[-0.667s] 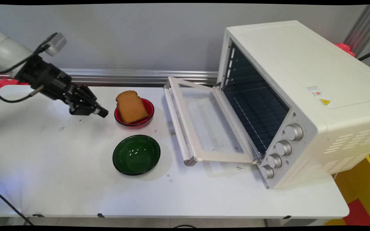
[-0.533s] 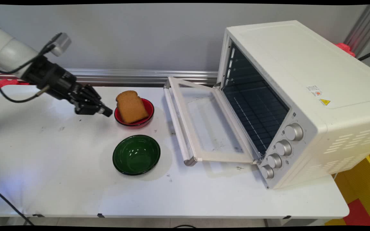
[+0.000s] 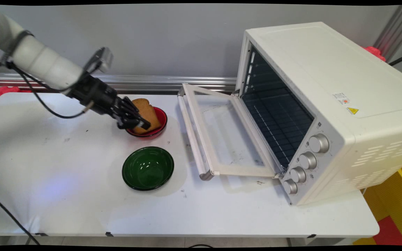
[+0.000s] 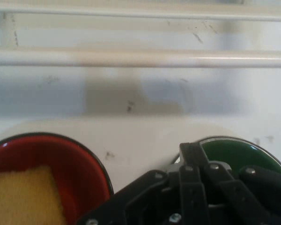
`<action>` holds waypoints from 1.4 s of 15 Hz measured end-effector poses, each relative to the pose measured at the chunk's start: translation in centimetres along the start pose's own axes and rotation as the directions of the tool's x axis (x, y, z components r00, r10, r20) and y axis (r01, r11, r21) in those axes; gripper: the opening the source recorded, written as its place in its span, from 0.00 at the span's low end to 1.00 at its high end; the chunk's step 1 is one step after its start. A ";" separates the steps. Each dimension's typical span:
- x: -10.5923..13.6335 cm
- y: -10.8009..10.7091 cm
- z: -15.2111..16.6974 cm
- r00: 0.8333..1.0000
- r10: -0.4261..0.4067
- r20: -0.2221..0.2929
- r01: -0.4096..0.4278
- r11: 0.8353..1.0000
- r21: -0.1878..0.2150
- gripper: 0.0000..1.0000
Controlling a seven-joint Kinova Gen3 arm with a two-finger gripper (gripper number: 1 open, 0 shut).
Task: Close the oven
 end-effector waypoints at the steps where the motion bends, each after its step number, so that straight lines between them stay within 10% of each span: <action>1: 0.1 0.0 1.0 1.000 0.002 0.001 -0.002 1.000 0.001 0.00; 21: 1.2 -1.7 12.1 0.999 0.046 -0.007 -0.045 0.999 0.017 0.00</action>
